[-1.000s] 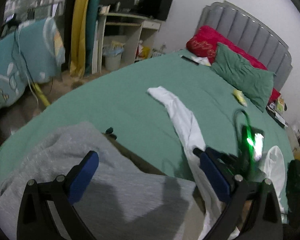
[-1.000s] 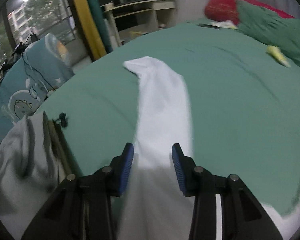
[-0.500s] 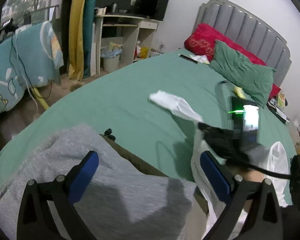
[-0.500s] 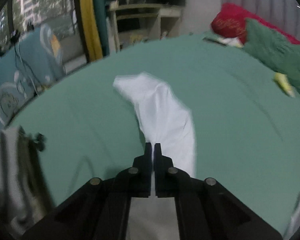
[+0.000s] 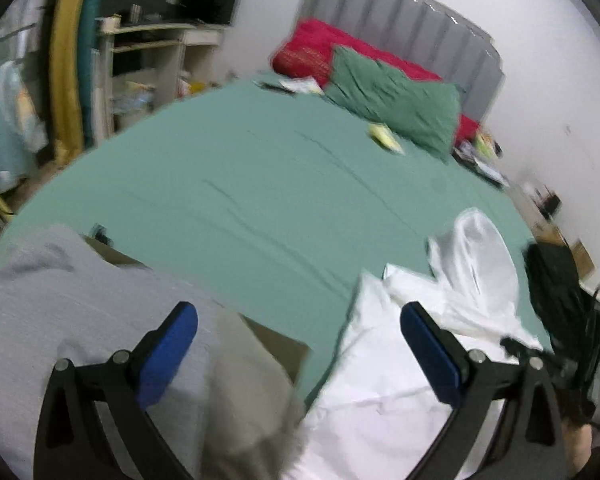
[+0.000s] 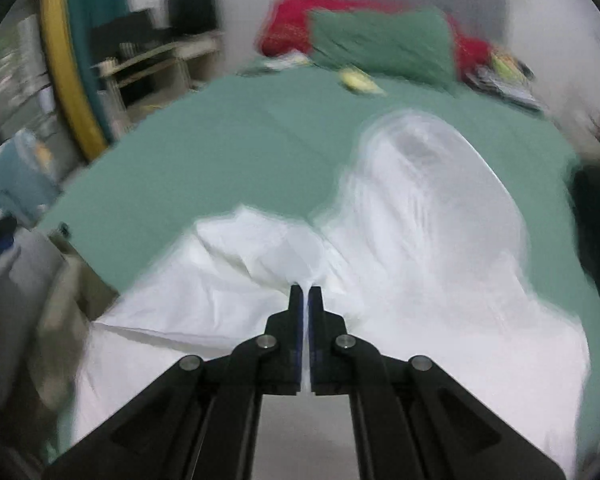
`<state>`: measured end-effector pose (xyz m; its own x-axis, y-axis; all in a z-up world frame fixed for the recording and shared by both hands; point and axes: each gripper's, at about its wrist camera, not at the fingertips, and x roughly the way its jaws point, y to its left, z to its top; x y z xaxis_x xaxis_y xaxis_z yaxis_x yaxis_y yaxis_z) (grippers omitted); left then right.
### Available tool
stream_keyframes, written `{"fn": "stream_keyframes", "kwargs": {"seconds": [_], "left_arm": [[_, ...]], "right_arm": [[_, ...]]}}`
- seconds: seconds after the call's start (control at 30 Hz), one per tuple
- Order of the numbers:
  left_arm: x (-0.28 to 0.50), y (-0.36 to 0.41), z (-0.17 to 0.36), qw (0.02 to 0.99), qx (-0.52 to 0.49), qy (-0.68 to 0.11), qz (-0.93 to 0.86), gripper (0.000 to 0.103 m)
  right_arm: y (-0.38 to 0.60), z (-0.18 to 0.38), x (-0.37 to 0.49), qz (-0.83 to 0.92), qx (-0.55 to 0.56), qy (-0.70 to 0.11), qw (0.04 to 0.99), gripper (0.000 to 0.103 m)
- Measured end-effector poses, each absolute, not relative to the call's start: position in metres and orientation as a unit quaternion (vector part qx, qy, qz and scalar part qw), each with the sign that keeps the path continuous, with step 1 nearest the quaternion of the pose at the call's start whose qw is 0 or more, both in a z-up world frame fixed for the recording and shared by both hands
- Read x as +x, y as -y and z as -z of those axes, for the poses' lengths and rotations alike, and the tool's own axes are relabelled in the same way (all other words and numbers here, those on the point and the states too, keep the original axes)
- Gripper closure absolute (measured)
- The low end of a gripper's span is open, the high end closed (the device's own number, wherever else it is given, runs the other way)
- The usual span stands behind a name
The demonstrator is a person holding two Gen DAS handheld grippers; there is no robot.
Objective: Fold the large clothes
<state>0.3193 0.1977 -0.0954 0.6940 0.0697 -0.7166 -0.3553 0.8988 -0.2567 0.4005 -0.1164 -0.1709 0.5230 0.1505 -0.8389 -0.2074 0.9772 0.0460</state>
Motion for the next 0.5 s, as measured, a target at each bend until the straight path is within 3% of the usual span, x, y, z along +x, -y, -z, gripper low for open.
{"fn": "stream_keyframes", "kwargs": {"seconds": [0.03,0.13,0.37,0.5], "left_arm": [[0.324,-0.19,0.101,0.898,-0.187,-0.383,-0.108,0.001],[0.333,-0.168,0.119,0.892,-0.173,-0.409,-0.087,0.001],[0.349,-0.147,0.15,0.88,-0.16,-0.443,-0.064,0.001],[0.357,-0.146,0.156,0.879,-0.153,-0.448,-0.064,0.002]], "right_arm": [[0.131,0.183,0.391,-0.085,-0.029,-0.496,0.864,0.094],[0.161,0.201,0.37,-0.037,-0.031,-0.519,0.853,0.055],[0.087,0.179,0.406,-0.132,-0.106,-0.424,0.89,0.047],[0.036,0.213,0.451,-0.169,-0.121,-0.445,0.871,0.047]]}}
